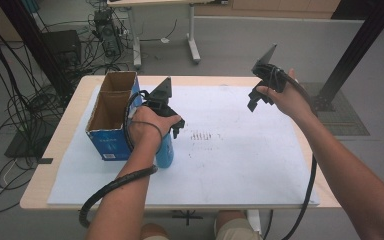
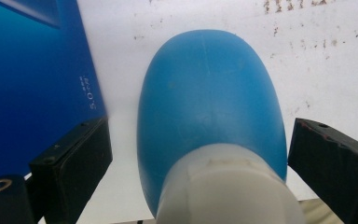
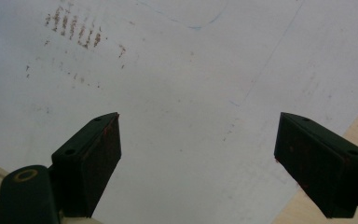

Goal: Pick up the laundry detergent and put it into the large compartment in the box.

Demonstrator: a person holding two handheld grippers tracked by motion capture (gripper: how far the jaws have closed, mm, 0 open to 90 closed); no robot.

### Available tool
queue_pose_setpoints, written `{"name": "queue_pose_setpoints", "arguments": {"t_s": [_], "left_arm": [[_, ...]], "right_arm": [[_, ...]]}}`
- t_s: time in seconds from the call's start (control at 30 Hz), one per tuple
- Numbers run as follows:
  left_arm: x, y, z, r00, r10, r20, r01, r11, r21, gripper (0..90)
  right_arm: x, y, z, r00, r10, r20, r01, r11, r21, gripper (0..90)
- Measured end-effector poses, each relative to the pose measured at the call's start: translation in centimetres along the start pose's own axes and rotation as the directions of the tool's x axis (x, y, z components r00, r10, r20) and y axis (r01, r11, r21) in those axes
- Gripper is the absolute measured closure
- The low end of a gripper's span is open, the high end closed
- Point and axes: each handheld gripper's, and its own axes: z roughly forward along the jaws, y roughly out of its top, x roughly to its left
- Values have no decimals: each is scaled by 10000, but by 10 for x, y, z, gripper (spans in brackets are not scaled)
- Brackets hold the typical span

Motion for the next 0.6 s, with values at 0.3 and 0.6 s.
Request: {"name": "queue_pose_setpoints", "arguments": {"t_s": [0.3,0.6], "left_arm": [[-1,0,0,10000,-4,-31,4,10000,-13,68],[0,0,1,10000,-13,-13,13,10000,5,68]], "right_arm": [[0,0,0,10000,-10,-18,10,10000,6,146],[0,1,0,10000,5,-12,-5,10000,27,146]]}}
